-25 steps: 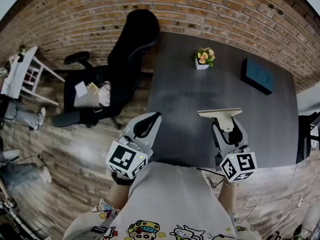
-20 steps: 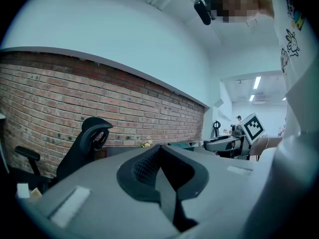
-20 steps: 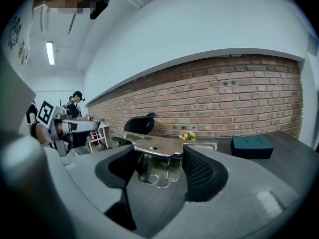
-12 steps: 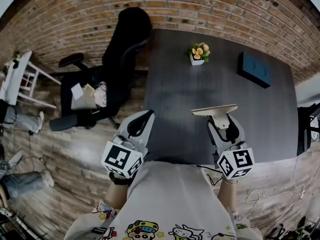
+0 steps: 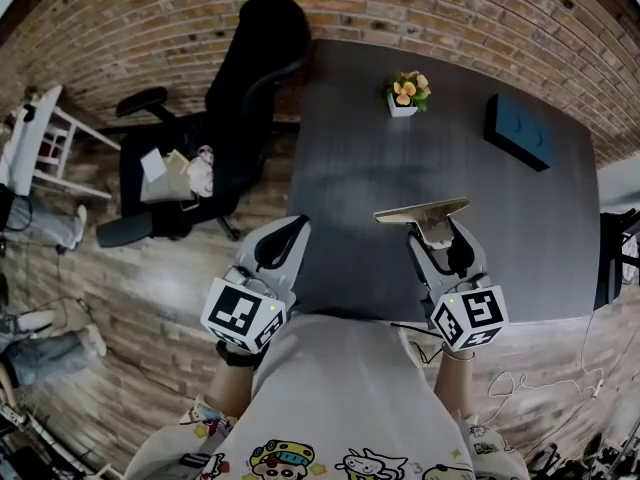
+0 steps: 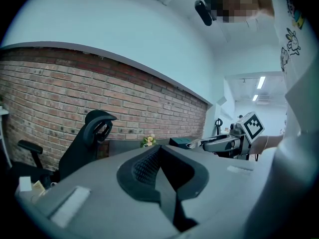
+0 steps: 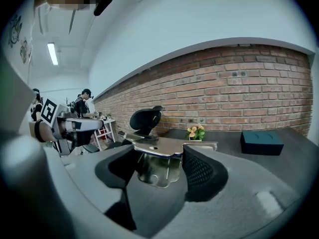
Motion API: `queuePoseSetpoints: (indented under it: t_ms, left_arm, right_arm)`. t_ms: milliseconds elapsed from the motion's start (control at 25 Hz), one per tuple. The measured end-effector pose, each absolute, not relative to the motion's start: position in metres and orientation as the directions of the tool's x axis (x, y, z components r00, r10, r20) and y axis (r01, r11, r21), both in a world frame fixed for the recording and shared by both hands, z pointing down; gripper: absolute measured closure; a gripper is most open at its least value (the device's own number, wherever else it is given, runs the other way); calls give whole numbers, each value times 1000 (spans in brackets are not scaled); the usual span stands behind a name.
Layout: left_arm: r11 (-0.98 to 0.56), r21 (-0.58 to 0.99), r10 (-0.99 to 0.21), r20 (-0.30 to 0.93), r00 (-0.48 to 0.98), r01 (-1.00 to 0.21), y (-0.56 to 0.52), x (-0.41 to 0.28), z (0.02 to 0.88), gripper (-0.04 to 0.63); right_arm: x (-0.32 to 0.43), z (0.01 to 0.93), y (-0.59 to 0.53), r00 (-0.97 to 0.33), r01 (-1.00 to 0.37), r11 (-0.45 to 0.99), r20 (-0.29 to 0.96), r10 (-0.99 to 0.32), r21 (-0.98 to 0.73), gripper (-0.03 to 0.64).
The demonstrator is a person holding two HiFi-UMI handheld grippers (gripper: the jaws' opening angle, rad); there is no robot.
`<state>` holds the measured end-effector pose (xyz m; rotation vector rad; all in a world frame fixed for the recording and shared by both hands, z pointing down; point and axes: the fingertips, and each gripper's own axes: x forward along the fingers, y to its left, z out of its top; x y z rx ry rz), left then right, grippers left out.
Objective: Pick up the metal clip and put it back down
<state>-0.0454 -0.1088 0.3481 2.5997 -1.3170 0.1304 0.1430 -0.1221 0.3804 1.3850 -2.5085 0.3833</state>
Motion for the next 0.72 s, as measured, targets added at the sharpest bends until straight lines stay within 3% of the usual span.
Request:
queuePoseSetpoints:
  t_ms: [720]
  left_arm:
    - [-501, 230, -788, 277, 550, -834, -86, -66, 393, 593]
  right_arm:
    - [70, 454, -114, -628, -747, 647, 483, -610, -154, 336]
